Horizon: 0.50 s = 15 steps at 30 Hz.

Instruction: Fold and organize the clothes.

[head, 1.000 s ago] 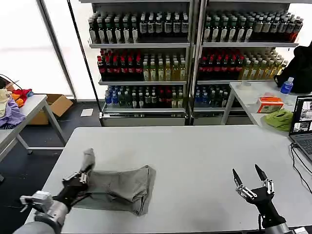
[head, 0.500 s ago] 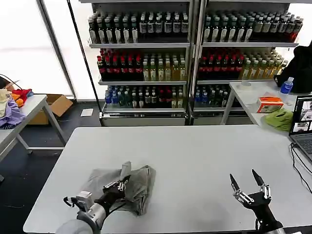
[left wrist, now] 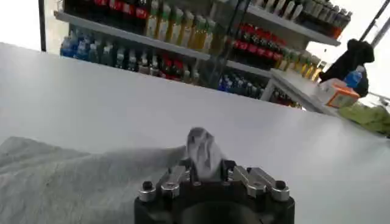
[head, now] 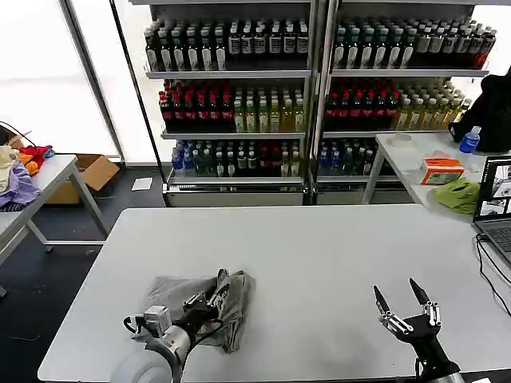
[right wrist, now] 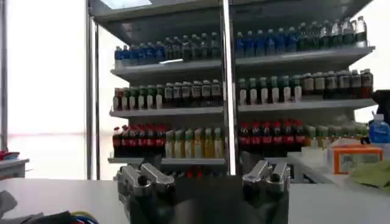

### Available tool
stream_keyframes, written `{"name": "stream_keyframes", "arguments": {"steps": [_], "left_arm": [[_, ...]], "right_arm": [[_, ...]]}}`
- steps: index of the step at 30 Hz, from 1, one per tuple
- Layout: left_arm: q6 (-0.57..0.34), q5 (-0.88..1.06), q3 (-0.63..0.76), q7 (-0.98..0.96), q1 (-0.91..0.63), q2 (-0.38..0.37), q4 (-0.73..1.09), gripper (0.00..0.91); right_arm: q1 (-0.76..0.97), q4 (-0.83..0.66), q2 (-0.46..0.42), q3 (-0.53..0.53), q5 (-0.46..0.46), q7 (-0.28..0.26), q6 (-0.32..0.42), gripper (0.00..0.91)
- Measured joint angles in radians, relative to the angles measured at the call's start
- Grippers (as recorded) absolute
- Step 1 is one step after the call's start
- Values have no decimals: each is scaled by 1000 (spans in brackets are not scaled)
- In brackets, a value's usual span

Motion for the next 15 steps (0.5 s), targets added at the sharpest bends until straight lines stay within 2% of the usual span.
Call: {"name": "stream_keyframes", "arguments": {"steps": [7, 15], "left_arm": [[16, -27, -75, -15, 51, 16, -102, 907], [-21, 78, -275, 87, 146, 53, -84, 907]], "right_arm": [[4, -1, -12, -4, 3, -1, -1, 907], [0, 4, -16, -6, 2, -1, 2, 907]]}}
